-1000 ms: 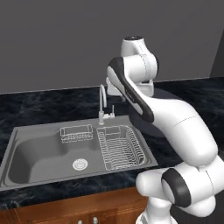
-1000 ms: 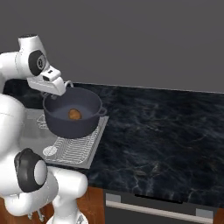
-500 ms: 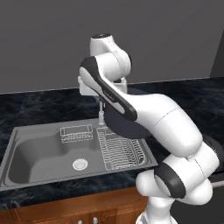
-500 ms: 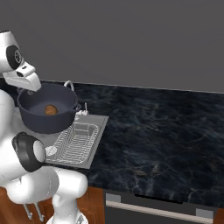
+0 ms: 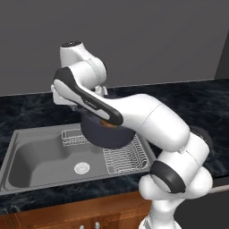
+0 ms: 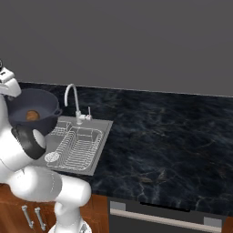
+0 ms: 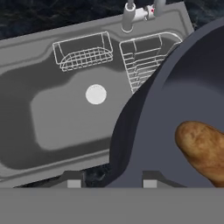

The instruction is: Dump the potato from the pot into the sink. Then turn on the water and wash the potato. Then turn off the water and put the potato back in the pot.

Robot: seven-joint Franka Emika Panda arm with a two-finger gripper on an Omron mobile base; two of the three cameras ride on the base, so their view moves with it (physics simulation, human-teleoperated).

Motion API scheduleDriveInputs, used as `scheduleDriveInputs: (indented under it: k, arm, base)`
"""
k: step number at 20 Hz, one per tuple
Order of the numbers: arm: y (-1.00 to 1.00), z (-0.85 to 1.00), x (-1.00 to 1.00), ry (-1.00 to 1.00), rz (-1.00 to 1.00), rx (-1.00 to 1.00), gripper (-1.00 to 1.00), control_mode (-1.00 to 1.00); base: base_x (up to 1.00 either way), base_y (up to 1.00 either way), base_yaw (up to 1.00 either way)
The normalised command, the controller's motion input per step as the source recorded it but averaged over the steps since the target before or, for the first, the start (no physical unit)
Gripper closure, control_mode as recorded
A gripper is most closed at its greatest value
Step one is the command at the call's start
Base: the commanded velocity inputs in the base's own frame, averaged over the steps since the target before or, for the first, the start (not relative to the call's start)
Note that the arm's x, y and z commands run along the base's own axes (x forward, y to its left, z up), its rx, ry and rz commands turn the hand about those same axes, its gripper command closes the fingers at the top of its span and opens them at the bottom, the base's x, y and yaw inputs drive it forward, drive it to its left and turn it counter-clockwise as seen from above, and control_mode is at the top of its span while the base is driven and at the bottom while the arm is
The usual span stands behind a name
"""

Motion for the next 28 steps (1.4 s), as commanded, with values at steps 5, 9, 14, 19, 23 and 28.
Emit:
scheduleDriveInputs:
  k: [5,9,14,19,23,28]
  arm:
    - [0.72,-0.39,0.00,-0.02,0.03,0.00,1.00,-1.00]
    - [0.62,-0.47,0.02,-0.01,0.03,0.00,1.00,-1.00]
    - [0.52,-0.35,0.22,-0.03,0.05,0.05,1.00,-1.00]
    - [0.37,-0.19,0.43,-0.07,0.05,0.09,1.00,-1.00]
    - [0.23,-0.15,0.57,-0.09,0.03,0.06,1.00,-1.00]
    - [0.15,-0.15,0.61,-0.11,0.04,0.05,1.00,-1.00]
  base:
    - [0.00,0.00,0.00]
    - [0.00,0.00,0.00]
    - [0.00,0.00,0.00]
    - [0.00,0.00,0.00]
    - [0.00,0.00,0.00]
    - [0.00,0.00,0.00]
